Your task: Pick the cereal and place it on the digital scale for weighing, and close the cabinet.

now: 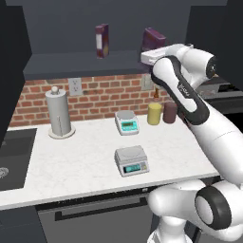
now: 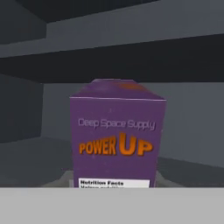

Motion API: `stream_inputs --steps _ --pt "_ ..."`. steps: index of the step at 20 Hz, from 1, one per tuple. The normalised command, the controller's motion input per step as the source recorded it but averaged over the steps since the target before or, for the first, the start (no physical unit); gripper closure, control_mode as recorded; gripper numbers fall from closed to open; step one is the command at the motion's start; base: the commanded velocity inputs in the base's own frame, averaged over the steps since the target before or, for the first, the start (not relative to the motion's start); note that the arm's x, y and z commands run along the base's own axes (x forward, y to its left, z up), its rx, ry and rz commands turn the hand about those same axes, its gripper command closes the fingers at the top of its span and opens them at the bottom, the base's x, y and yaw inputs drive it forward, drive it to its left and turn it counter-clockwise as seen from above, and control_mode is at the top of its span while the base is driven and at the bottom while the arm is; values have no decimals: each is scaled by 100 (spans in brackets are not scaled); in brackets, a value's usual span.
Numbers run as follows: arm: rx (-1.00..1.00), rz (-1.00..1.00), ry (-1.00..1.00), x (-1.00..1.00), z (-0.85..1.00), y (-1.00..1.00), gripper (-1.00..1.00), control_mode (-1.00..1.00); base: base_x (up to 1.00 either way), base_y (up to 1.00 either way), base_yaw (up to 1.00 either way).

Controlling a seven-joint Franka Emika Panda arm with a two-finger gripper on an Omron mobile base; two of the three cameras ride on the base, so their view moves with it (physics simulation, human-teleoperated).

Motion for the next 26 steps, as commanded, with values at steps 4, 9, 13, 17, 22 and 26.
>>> stream_inputs --steps 4,9,13,17,22,26 --pt "17 6 17 -100 3 0 100 -100 0 0 0" --pt "1 11 28 -80 -18 7 100 -100 0 0 0" --pt "0 23 18 -18 -51 38 100 -100 0 0 0" --pt "-2 29 1 0 -66 40 100 -100 0 0 0" --pt "-8 31 -2 1 -86 34 100 -100 0 0 0" --pt "-13 28 -1 10 -88 24 100 -100 0 0 0"
